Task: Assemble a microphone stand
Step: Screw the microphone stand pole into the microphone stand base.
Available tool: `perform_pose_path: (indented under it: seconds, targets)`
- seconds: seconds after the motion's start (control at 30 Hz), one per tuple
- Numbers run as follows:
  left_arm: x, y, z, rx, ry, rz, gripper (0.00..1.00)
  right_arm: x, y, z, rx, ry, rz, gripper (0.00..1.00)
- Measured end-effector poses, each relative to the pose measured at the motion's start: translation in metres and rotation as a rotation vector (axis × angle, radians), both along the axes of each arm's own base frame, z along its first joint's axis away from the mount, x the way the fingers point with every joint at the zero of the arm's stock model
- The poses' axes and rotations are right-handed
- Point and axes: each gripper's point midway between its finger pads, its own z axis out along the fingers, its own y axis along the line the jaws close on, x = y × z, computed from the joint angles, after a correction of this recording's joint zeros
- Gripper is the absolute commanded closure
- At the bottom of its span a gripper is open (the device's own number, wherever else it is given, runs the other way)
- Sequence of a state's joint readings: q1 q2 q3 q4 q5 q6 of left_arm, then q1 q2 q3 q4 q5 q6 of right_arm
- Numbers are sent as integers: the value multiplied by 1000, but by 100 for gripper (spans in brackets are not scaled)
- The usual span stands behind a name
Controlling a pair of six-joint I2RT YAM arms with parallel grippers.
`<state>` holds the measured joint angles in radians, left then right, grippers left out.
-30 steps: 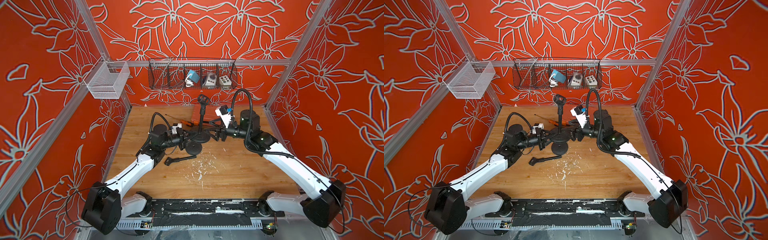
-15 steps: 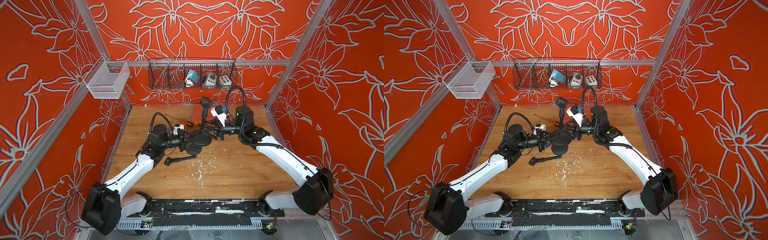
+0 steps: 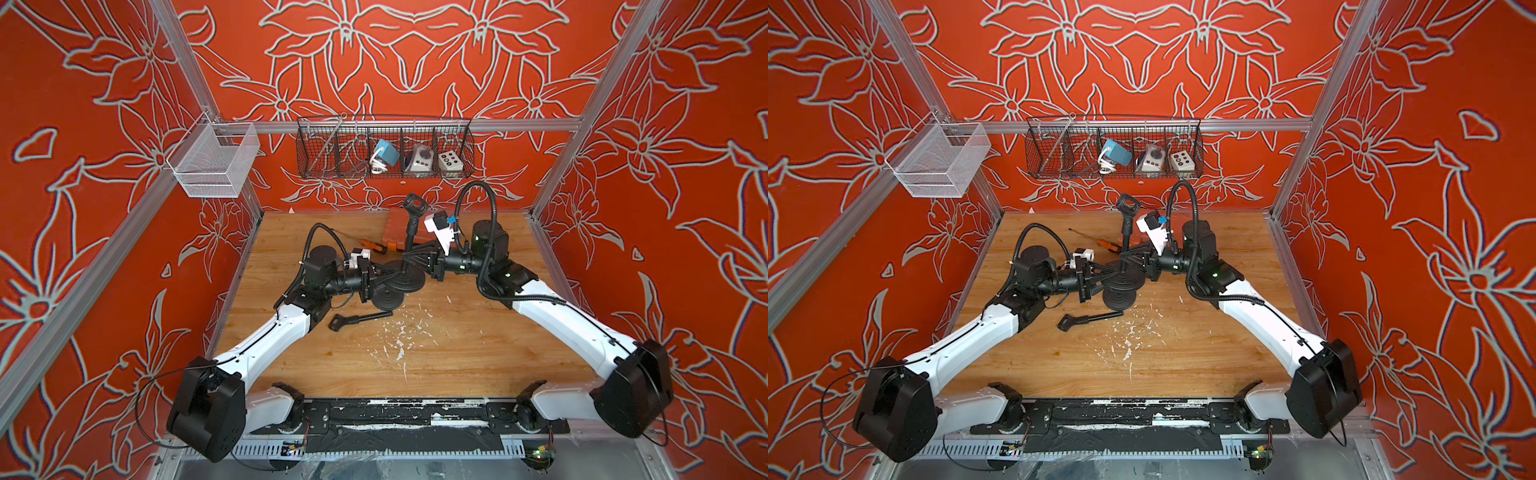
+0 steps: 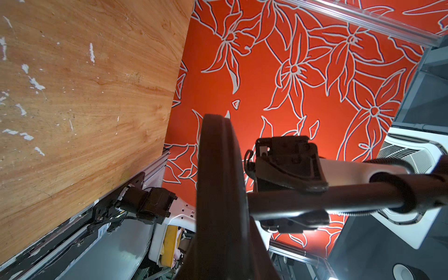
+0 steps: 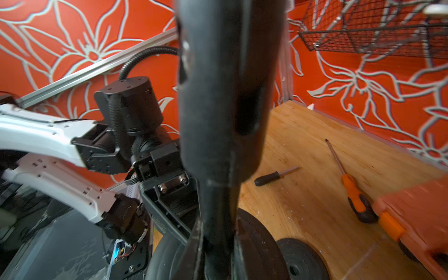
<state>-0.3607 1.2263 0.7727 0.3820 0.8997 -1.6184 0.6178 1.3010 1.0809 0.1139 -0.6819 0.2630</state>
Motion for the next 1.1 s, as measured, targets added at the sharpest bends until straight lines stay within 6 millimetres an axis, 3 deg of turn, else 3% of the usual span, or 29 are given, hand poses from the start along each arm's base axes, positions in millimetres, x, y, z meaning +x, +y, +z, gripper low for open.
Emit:
perform_pose_path:
  seconds: [0.17,0.3,0.33,0.37,0.4,0.43,0.5,0.67,0.9,1.1]
  targets:
    - [0,0,0,3,-9,-1,100,3,-3,0,-101,-2,-378,100]
    - [3,0,-1,9,-11,15,100,6,-4,-3,-128,-2,-522,100]
    - [4,0,-2,12,-10,18,100,7,-4,-3,-129,-3,-526,83]
    - [4,0,-3,13,-11,20,100,7,-3,-3,-128,-2,-518,53]
    - [4,0,-3,14,-10,21,100,8,-5,-4,-138,-10,-512,32]
    - [5,1,-3,14,-11,27,100,9,-7,-6,-144,-15,-494,23]
    - [7,2,-2,13,-14,36,100,10,-12,-14,-147,-23,-448,13]
    - [8,1,3,7,-27,28,100,1,-24,-30,-83,-5,-261,13]
    - [5,-3,8,-1,-44,-13,100,-16,-21,-13,-21,-45,-32,19]
    - [-1,-5,15,-9,-62,-53,100,-22,-16,-5,-13,-78,82,30]
